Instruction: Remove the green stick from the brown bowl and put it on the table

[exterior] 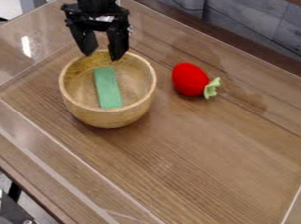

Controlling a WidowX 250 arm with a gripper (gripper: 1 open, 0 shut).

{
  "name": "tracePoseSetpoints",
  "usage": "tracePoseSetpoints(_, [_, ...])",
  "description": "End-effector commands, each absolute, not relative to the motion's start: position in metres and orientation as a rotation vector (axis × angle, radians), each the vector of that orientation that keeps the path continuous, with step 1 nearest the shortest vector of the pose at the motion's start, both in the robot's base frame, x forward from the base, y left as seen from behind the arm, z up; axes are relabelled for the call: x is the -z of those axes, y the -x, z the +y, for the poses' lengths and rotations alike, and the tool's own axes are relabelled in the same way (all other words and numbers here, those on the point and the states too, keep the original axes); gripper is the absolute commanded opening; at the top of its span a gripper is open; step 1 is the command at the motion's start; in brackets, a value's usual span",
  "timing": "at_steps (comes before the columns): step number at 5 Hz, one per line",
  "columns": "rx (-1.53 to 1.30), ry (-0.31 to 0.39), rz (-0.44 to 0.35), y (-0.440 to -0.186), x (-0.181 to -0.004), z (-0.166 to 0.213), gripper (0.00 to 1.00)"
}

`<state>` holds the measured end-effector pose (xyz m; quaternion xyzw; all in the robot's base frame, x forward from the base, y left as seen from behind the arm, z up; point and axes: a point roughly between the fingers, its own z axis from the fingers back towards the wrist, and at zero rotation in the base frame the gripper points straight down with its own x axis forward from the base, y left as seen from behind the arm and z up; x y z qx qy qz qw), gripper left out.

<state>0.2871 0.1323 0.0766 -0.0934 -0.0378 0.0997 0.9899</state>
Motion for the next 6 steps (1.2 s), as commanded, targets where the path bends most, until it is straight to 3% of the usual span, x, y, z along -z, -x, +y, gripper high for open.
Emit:
tracePoseSetpoints(1, [-0.193, 0.180, -0.123, -0.285, -0.080, 0.133, 1.00])
tracePoseSetpoints(2, [-0.205, 0.184, -0.137, -0.280, -0.077, 0.135, 1.00])
tracePoseSetpoints(4, [-0.208, 0.189, -0.157, -0.299, -0.071, 0.150, 1.00])
tracePoseSetpoints(6, [-0.182, 0.201, -0.163, -0.297, -0.079, 0.142, 1.00])
